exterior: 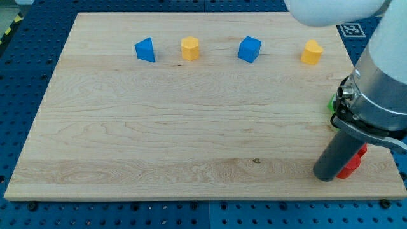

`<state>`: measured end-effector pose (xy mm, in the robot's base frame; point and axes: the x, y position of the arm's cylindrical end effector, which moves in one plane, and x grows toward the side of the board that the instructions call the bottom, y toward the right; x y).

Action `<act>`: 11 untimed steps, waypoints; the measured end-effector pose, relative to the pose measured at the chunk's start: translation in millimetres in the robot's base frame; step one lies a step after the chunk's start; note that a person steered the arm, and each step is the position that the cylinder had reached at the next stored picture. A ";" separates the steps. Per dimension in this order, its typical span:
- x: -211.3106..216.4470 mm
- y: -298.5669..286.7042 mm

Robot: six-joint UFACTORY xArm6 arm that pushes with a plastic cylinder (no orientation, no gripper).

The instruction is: Move the arm left to the yellow heart

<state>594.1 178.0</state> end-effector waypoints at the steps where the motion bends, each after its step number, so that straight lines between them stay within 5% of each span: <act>1: 0.0 -0.3; 3: -0.1 31.9; 5: -6.3 -40.6; 7: -105.7 -82.1; 11: -244.9 26.4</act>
